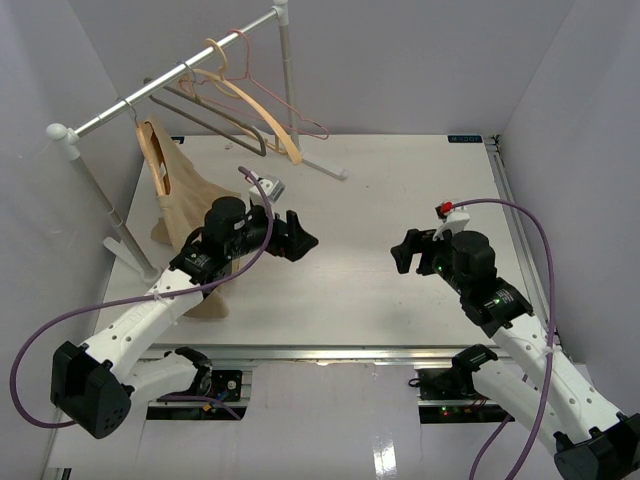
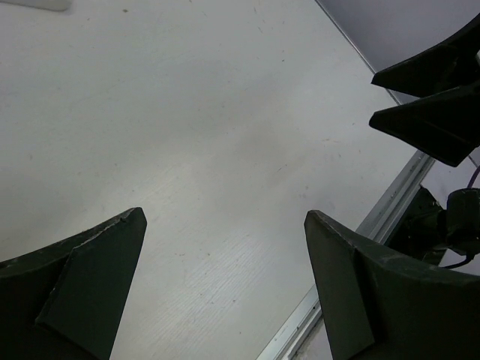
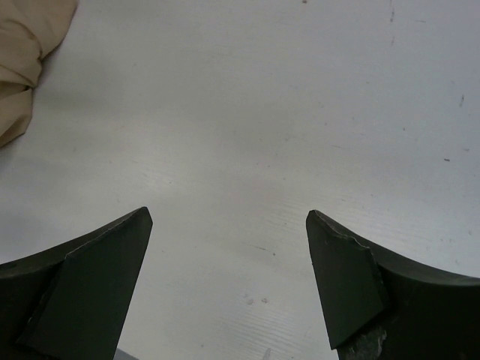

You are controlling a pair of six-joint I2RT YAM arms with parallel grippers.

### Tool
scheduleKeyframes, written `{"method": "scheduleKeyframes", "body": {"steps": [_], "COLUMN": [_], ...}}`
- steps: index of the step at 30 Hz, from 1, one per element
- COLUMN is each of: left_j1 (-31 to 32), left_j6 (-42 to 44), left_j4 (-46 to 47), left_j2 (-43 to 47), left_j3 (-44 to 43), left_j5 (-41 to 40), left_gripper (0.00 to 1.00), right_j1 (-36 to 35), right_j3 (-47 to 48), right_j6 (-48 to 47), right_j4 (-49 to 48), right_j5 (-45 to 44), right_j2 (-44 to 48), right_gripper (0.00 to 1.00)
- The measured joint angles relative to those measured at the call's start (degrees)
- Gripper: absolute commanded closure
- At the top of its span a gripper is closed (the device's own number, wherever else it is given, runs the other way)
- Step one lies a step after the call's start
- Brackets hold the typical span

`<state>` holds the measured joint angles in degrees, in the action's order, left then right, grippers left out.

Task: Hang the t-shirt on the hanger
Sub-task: Reset both arms

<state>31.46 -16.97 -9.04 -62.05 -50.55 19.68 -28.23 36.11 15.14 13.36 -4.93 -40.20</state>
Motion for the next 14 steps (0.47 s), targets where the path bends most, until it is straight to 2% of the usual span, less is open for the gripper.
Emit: {"method": "scheduleKeyframes", "body": {"steps": [8,14], "left_j1": [6.16,7.29], "left_j6": [-1.80,-2.28], "left_j4": [10.98,14.55], "left_j2": [7.86,11.36], "left_j3": [13.79,15.83], "left_j5": [-3.44,-4.60], "left_gripper": [0.02,0.02], "right_j1": [0.00,0.00], "right_j3": [0.17,0.17], "right_j6": [0.00,-1.08], "right_j4": [1.49,1.34], "right_j5": [-1.51,-1.10], "right_j2": [3.15,7.96], "right_gripper": [0.10,0.10]}}
